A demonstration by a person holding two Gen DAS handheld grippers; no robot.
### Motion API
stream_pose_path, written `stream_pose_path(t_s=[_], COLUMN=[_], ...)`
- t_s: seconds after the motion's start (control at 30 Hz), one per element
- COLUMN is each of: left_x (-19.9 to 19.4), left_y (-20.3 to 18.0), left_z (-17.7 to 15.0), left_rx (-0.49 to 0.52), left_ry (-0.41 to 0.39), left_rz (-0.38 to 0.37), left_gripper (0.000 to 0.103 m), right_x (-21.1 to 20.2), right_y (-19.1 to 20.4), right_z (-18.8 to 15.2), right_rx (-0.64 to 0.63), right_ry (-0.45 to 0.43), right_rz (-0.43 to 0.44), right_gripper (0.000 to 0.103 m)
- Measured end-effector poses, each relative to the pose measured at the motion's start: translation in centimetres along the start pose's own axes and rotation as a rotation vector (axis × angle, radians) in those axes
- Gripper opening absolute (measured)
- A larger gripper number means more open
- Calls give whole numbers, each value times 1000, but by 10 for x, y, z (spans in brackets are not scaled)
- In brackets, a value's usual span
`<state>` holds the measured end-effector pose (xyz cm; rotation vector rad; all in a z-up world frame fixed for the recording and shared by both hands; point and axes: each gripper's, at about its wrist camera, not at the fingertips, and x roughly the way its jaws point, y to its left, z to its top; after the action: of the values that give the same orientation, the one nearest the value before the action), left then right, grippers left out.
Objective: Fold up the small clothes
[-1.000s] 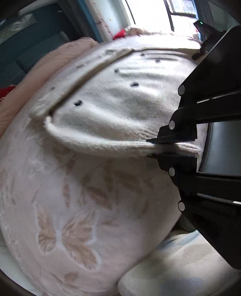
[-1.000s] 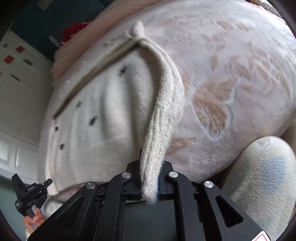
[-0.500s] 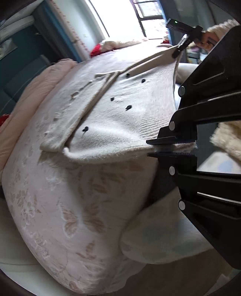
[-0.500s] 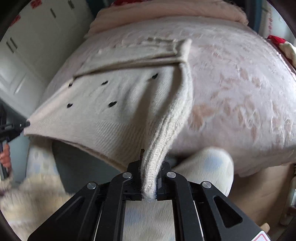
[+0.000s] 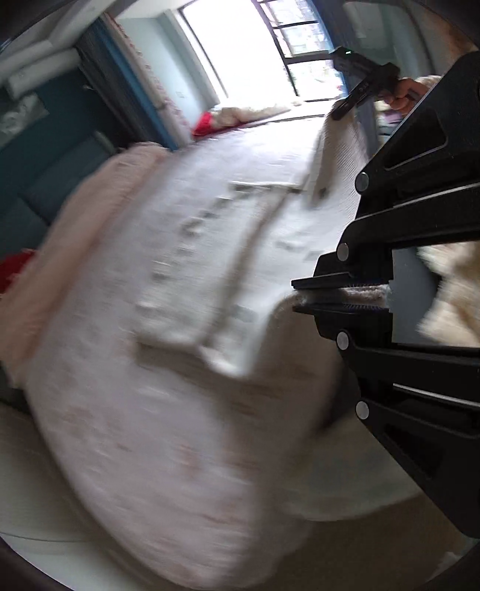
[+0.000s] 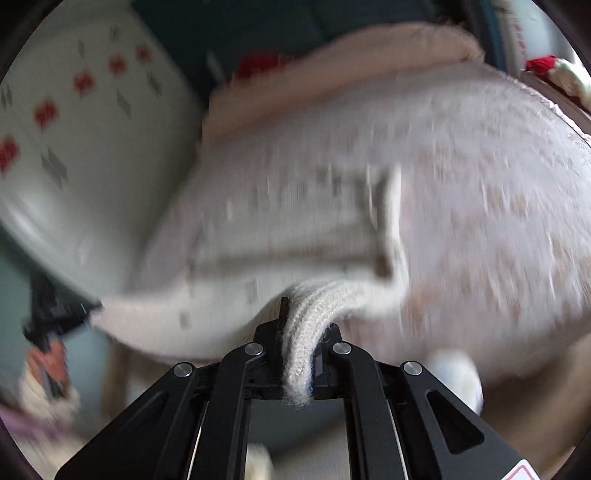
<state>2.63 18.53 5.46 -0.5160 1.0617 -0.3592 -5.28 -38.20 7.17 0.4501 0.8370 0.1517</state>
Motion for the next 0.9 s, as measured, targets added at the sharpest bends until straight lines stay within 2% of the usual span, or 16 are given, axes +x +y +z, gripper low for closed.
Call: stream_pose_path(t_s=[0.1, 0.17, 0.23, 0.33, 0.43, 0.47, 0.5, 0.53, 0.6, 0.67, 0.73, 0.83, 0.87, 0.9], left_x=[38, 74, 126, 192, 247, 248, 245, 241, 234, 240, 256, 279, 283, 288], left_y=[-22, -30, -37, -33, -4, 5, 10, 16, 20, 19, 18, 21, 21, 22], left_z=[63, 96, 129, 154, 159, 155, 150, 145, 137, 134, 134, 133, 131, 130], left_rx=[15, -11, 16, 49, -16, -44, -60, -64, -25, 33, 84, 56, 42, 35], left_ry=[-78, -107, -108, -92, -36, -36, -45, -61, -97, -88, -65, -42, -33, -30], left_rz=[21, 55, 101, 188, 221, 195, 161, 142, 117, 149, 188, 201, 198, 204], left_gripper=[6, 7, 7, 11, 21, 37, 60, 69, 80, 82, 82, 82, 79, 61], right_x=[35, 82, 123, 195, 224, 223, 216, 208, 197, 209, 221, 246, 254, 263], right_y=[-18, -38, -55, -86, -100, -100, -101, -99, -96, -96, -98, -101, -102, -103], right_z=[56, 87, 102, 109, 105, 102, 101, 98, 93, 93, 94, 93, 93, 95], right_rx=[75, 115, 160, 227, 255, 268, 273, 269, 212, 140, 125, 123, 116, 110], right_ry=[-98, -110, -101, -33, -10, -31, -68, -98, -157, -113, -77, -46, -36, -16], right_rz=[30, 4, -40, -77, -125, -120, -96, -98, -158, -213, -235, -276, -294, -316], right_gripper=[6, 7, 8, 10, 18, 21, 34, 53, 63, 63, 65, 66, 66, 55])
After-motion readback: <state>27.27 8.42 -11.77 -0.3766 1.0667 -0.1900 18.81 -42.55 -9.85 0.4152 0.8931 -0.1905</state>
